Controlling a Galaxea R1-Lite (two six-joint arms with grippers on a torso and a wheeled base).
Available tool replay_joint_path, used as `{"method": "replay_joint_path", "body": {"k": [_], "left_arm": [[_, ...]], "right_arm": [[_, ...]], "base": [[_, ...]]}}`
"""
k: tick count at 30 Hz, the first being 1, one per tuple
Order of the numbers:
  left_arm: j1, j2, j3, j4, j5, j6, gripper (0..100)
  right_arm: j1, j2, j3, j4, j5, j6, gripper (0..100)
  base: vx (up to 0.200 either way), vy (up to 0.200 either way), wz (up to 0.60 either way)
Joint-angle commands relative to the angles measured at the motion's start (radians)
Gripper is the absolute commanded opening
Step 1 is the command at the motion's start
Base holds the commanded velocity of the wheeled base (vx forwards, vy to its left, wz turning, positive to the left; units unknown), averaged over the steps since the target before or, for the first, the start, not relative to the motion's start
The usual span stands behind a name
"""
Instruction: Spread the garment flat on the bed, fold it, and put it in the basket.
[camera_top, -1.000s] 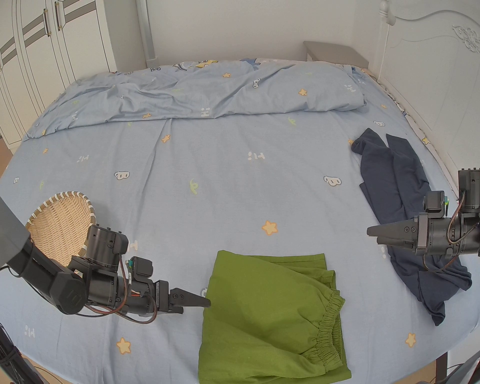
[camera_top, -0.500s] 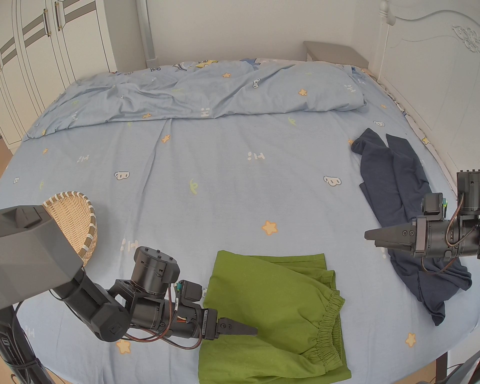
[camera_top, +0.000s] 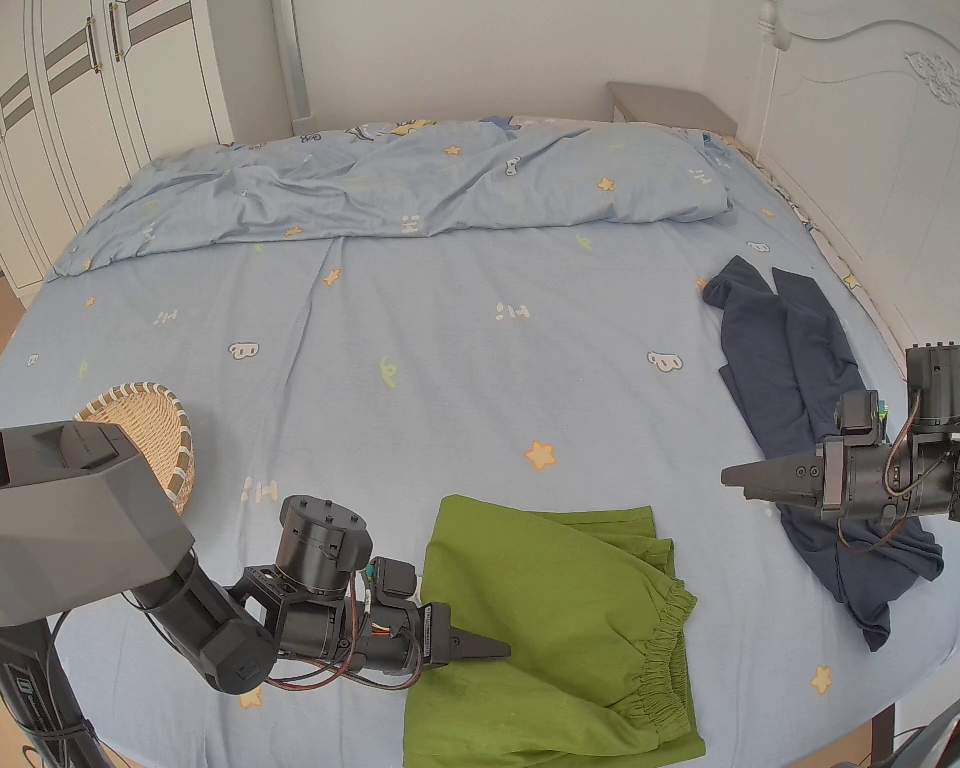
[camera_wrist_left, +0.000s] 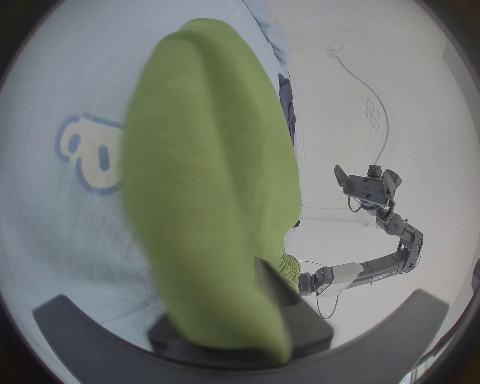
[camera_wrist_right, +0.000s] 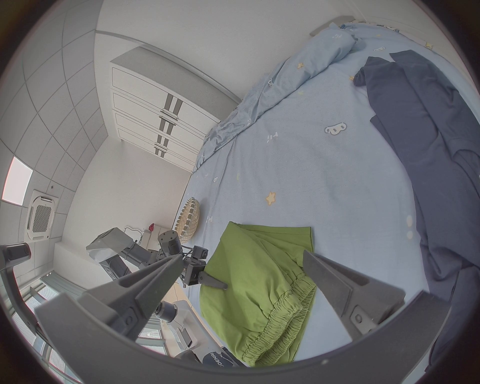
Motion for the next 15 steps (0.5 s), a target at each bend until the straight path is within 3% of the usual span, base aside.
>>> {"method": "replay_joint_path", "body": {"k": [1, 9, 15], "left_arm": [[0.008, -0.023, 0.002, 0.005, 0.000, -0.013, 0], [0.121, -0.187, -0.055, 0.198, -0.004, -0.015, 0], [0.144, -0.261, -0.128, 0.326, -0.010, -0.001, 0]], "right_arm": [[0.001, 0.009, -0.002, 0.000, 0.002, 0.000, 100], [0.001, 0.013, -0.002, 0.003, 0.000, 0.000, 100], [0.013, 0.007, -0.002, 0.007, 0.000, 0.001, 100]], "base": [[0.000, 0.000, 0.00], [0.000, 0.000, 0.00], [0.000, 0.000, 0.00]]}}
